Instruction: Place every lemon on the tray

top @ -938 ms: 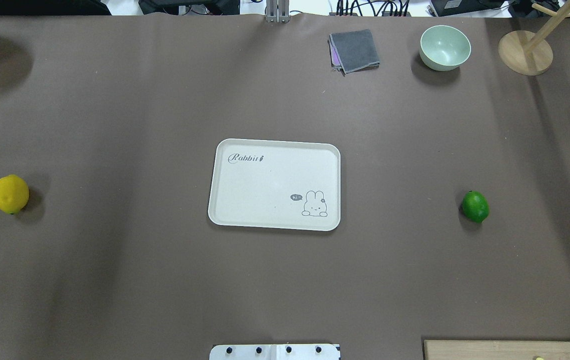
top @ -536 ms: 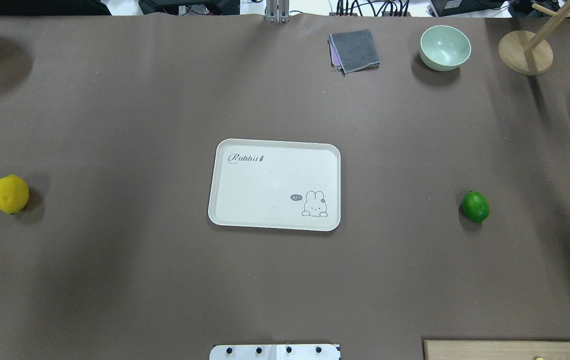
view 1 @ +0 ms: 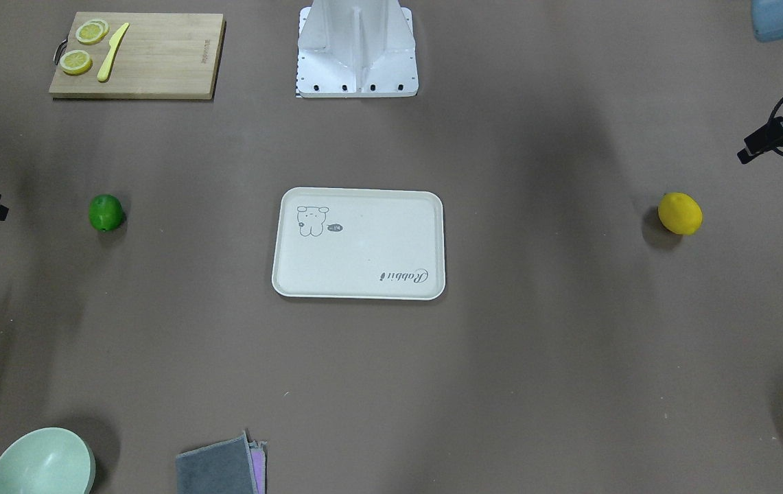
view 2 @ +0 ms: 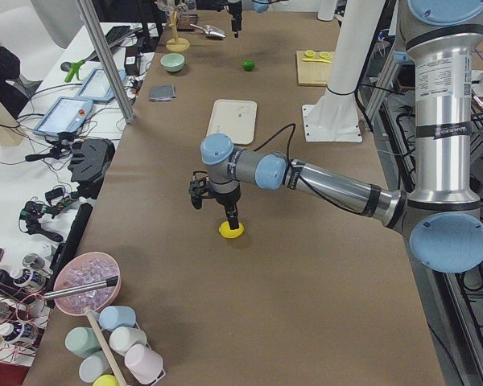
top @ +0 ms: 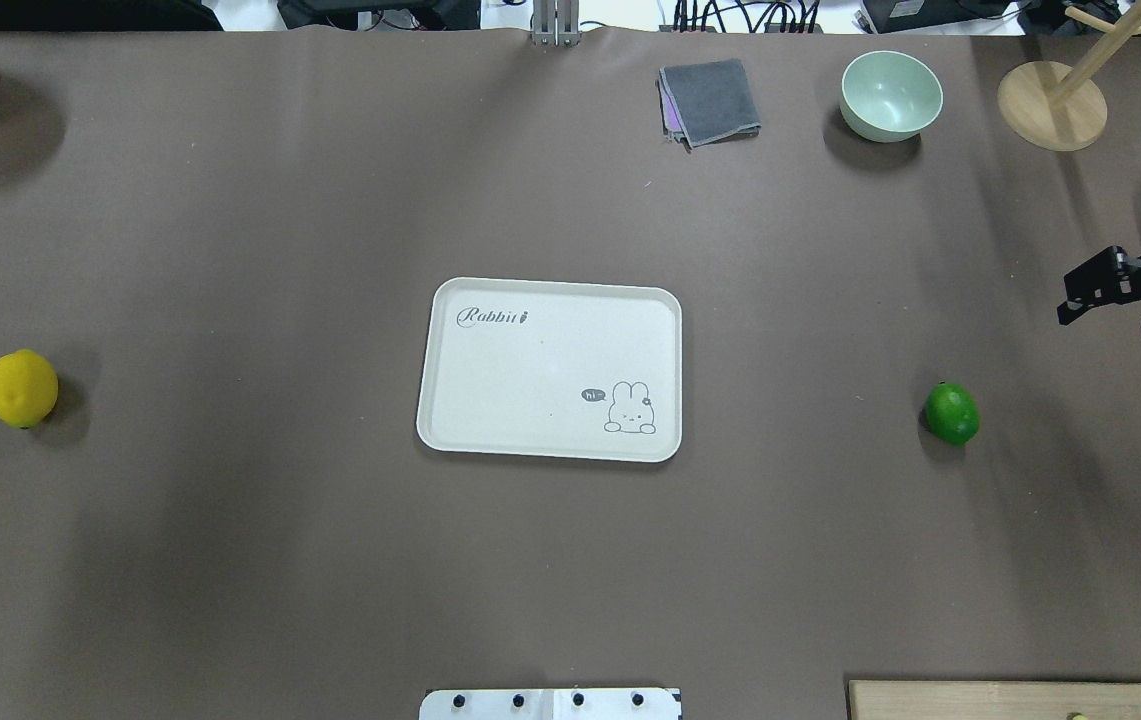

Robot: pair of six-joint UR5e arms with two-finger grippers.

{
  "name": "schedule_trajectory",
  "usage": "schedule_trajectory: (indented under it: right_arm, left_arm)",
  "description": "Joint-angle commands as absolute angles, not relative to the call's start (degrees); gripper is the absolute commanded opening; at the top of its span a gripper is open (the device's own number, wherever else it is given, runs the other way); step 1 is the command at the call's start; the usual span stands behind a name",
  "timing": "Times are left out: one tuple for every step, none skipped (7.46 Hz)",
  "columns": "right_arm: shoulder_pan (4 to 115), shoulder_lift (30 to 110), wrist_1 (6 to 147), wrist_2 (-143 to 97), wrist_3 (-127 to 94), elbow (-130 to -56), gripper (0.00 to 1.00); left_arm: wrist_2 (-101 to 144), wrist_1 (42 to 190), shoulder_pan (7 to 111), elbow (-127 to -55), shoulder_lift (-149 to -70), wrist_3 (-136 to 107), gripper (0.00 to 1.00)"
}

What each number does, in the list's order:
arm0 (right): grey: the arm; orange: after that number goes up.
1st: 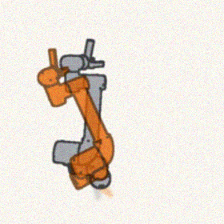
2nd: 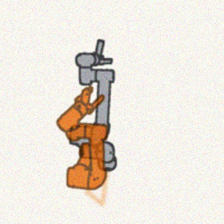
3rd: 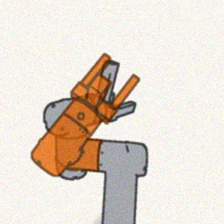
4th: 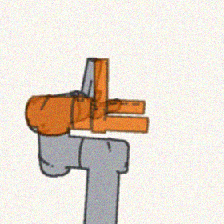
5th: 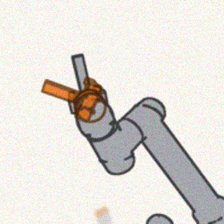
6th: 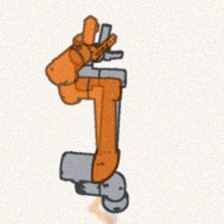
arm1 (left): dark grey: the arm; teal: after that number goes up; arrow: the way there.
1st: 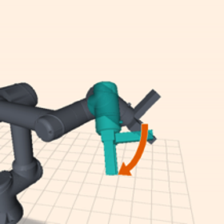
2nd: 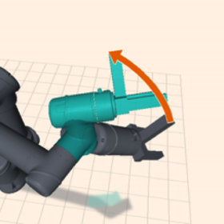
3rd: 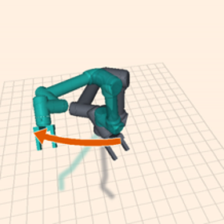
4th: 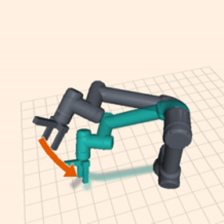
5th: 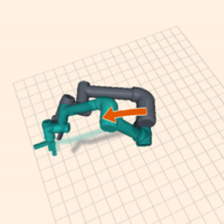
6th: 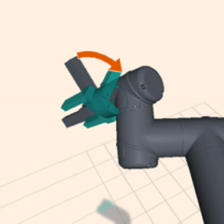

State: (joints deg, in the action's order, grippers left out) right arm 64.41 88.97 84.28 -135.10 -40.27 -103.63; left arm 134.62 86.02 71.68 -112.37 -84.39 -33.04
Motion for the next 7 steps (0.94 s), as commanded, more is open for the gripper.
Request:
schedule_trajectory:
  right_arm:
    - [59.60,89.38,78.59,-134.47,-43.59,-102.75,1.00]
    - [58.11,89.47,76.57,-134.47,-43.51,-102.05,1.00]
    - [56.70,89.56,75.86,-134.47,-43.51,-101.78,1.00]
    - [54.86,89.47,75.85,-134.47,-43.77,-101.86,0.99]
    - [52.84,89.04,75.94,-134.21,-44.38,-101.95,0.99]
    - [50.13,88.60,75.94,-132.29,-47.78,-102.39,0.99]
    - [47.75,88.42,75.85,-130.54,-49.90,-102.65,0.99]
  left_arm:
    - [132.99,92.51,69.70,-111.45,-83.59,-33.84,0.97]
    - [132.28,96.20,68.83,-109.88,-83.15,-34.01,0.98]
    - [131.06,97.89,67.60,-108.82,-82.97,-35.32,0.97]
    - [128.09,101.22,64.37,-108.55,-82.79,-39.86,0.97]
    - [127.27,107.17,62.42,-106.37,-81.49,-42.69,0.98]
    - [127.18,112.88,61.27,-103.56,-81.13,-45.59,0.97]
    - [126.92,116.51,59.61,-100.84,-81.30,-46.83,0.97]
